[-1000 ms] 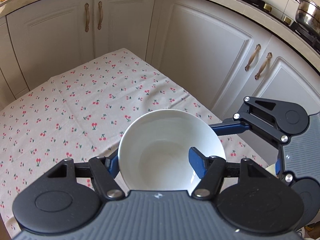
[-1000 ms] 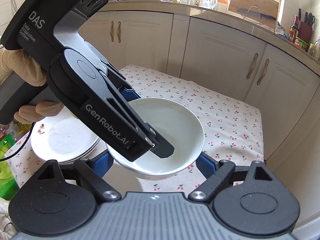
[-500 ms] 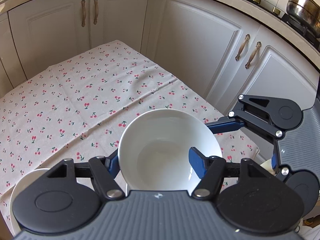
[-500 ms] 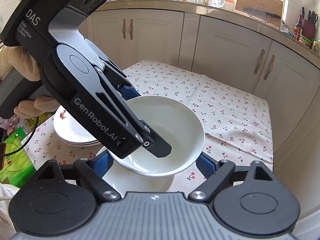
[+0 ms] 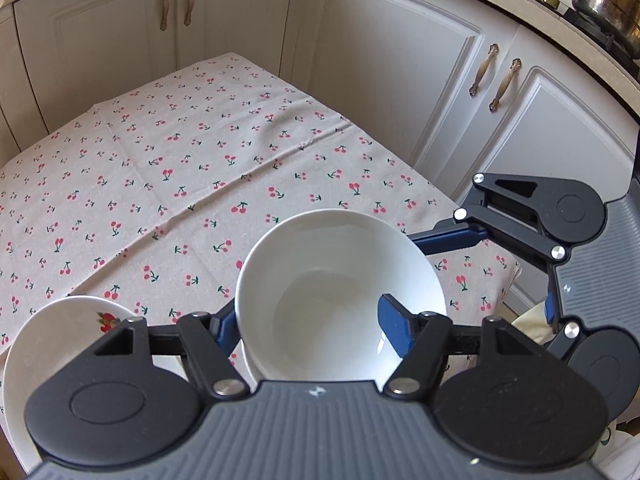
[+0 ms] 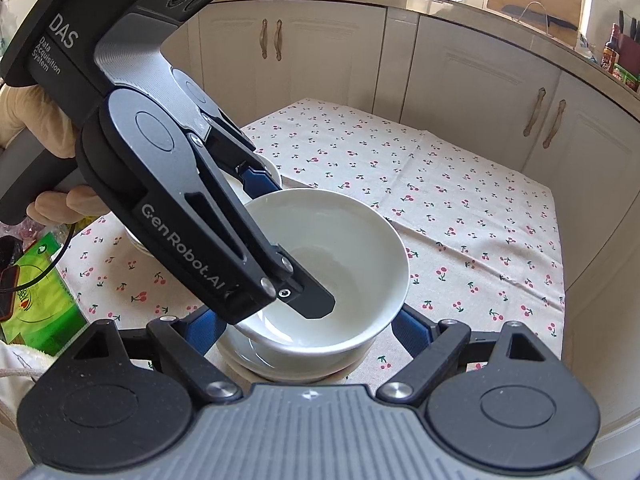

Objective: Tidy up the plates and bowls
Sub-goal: 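Lift the white bowl with the left tool and carry it over the nested bowls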

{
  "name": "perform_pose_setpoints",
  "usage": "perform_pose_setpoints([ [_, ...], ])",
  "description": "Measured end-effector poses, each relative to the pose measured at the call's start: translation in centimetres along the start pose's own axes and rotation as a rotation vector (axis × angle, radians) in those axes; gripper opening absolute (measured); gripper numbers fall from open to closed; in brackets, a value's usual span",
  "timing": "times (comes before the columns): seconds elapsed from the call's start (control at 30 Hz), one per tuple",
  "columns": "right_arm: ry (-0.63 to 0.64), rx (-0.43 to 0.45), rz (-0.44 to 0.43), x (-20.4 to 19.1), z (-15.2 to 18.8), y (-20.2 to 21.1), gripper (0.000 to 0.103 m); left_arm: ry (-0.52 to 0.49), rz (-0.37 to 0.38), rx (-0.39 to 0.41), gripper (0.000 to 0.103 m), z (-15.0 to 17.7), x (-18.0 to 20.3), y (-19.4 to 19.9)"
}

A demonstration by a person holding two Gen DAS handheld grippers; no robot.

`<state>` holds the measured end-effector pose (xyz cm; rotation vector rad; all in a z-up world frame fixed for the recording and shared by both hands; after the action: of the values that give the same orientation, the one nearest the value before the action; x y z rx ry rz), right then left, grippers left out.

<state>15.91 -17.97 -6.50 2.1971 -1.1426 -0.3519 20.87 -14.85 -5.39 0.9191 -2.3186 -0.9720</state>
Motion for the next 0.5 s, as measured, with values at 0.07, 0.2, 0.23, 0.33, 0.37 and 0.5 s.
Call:
perform_pose_setpoints([
  [0.07, 0.003, -0.002, -0.002, -0.05, 0.04, -0.09, 0.092, -0.005, -0.003, -0.004, 0.068, 0.18, -0.04, -0.12],
  [0.2, 0.003, -0.010, -0.003, -0.03, 0.19, -0.31, 0.092, -0.025, -0.007, -0.002, 0.069, 0.30, 0.06, -0.13],
  [0.23, 0.002, -0.013, -0.002, -0.03, 0.23, -0.33, 0.092, -0.030, -0.007, -0.001, 0.069, 0.30, 0.10, -0.11],
  [0.33, 0.008, -0.015, 0.002, -0.14, 0.23, -0.26, 0.092, -0.054, -0.014, 0.000, 0.069, 0.36, 0.26, -0.07],
  [0.37, 0.008, -0.015, 0.001, -0.16, 0.25, -0.26, 0.092, -0.064, -0.016, 0.000, 0.069, 0.38, 0.31, -0.08],
  [0.5, -0.007, -0.024, -0.005, -0.08, 0.38, -0.35, 0.092, -0.104, -0.029, 0.002, 0.069, 0.50, 0.54, -0.17],
])
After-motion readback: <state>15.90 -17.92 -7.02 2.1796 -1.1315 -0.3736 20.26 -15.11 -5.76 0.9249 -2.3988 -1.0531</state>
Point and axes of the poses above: each gripper's, at about its wrist camera, not at the fingertips, and y roughly against the way its jaws point, x to its right, z to its underside, the point moved 9 cm from there along -y, roughly the way its jaws point, and after that the axes turned 7 degrees about x, right-handed, at the moved point
